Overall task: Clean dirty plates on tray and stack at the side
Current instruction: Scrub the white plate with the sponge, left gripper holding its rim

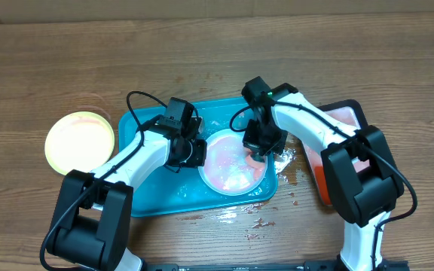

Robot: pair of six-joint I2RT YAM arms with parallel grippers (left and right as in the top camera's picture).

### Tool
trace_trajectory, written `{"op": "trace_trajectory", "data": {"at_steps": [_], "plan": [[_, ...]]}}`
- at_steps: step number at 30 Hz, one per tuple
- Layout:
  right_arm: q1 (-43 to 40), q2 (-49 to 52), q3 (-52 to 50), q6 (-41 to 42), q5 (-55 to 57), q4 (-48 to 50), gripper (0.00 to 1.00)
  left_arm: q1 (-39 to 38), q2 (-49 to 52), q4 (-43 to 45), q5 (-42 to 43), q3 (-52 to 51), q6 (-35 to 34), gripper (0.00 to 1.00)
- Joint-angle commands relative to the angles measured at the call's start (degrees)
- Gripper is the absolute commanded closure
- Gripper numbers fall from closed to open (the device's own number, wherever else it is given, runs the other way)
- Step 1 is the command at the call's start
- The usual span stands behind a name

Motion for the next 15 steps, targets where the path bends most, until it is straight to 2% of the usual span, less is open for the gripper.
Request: {"op": "trace_trajectory", "data": {"at_steps": [1,5,15], "plan": [[-0.90,1.49,-1.57,-12.15,-6.62,-1.62,0.96,0.81,0.46,-0.66,-2.97,-0.33,-1.18,0.96],[2.16,1.49,-1.60,-17.66,-15.74,-1.55,0.96,0.81,0.46,-0.17,-2.97,-0.33,-1.57,0.96],[11.56,1.49,-1.60,-16.09,-18.88,2.29,0.96,0.81,0.46,0.24,-2.95,-0.33,-1.95,0.96]]}}
